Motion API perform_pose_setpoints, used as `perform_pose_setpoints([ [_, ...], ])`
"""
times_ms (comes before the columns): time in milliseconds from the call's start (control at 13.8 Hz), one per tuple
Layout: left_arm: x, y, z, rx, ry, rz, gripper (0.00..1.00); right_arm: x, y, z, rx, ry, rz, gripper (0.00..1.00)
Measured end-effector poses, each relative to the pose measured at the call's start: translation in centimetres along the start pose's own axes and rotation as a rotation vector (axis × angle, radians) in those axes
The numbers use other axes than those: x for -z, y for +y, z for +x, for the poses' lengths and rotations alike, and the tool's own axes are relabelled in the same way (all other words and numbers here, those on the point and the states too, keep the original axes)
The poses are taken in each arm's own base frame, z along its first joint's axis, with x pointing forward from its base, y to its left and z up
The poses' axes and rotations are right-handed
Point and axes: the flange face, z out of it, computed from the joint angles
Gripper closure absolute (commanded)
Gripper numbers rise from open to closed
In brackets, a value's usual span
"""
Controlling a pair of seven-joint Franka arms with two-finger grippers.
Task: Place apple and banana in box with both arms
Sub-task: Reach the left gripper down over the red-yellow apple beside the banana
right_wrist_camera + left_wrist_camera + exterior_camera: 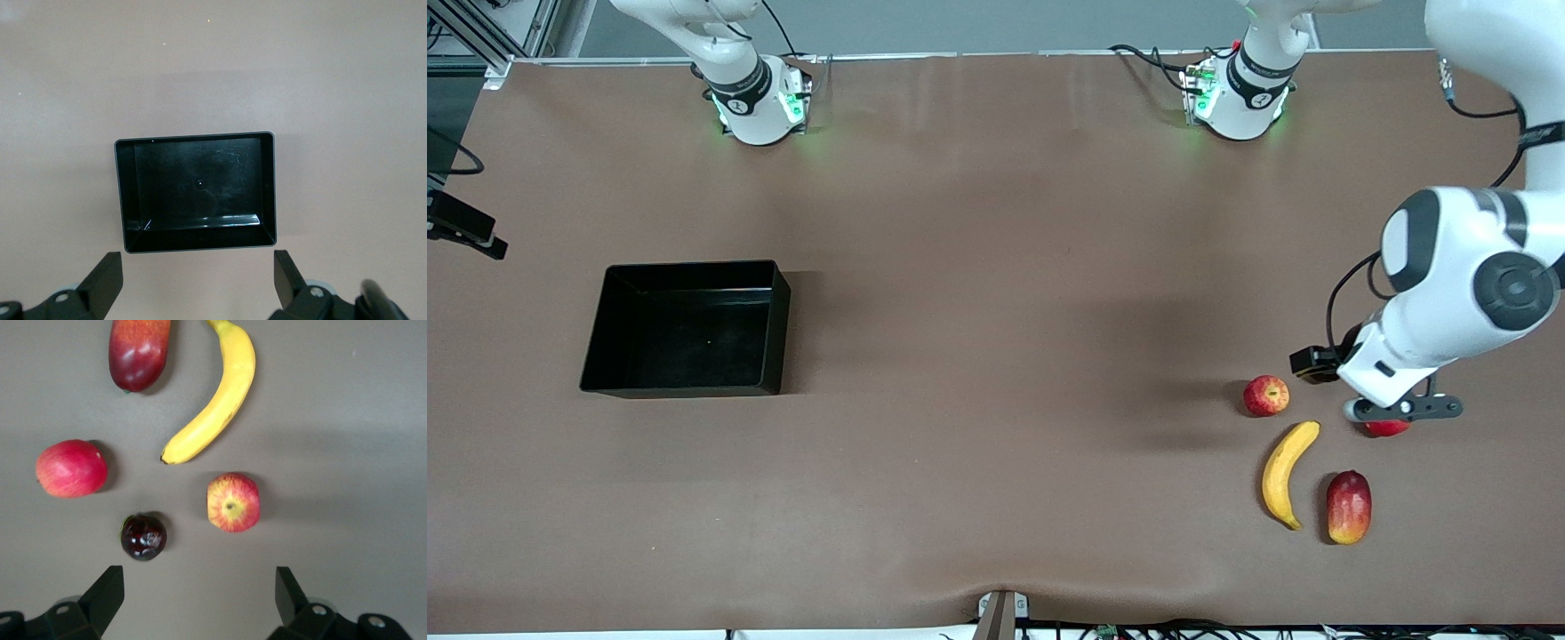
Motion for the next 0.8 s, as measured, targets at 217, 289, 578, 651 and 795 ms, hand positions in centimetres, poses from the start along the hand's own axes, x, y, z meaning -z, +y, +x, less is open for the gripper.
perform_pose_setpoints([
  [217,-4.4,0.7,0.9,-0.011,-0.005,-0.004,0.0,-1.2,1.2,0.5,-0.02,-0.02,0.0,0.0],
  [289,-5.8,0.8,1.1,-0.013,-0.013,-0.006,0.0,-1.9,1.8,0.7,-0.031,-0.032,0.001,0.0],
  [578,-9.7,1.1,1.4,-0.016,-0.036,-0.01,0.0,-8.6,5.7,2.8,-0.092,-0.141,0.01,0.0],
  [651,-10.2,1.1,1.4,-0.015,-0.042,-0.01,0.0,-10.3,7.1,3.2,-0.112,-0.165,0.014,0.0],
  [795,-10.7,1.0,1.5,-0.011,-0.044,-0.011,0.33,-13.7,10.3,3.5,-0.128,-0.215,0.027,0.0],
])
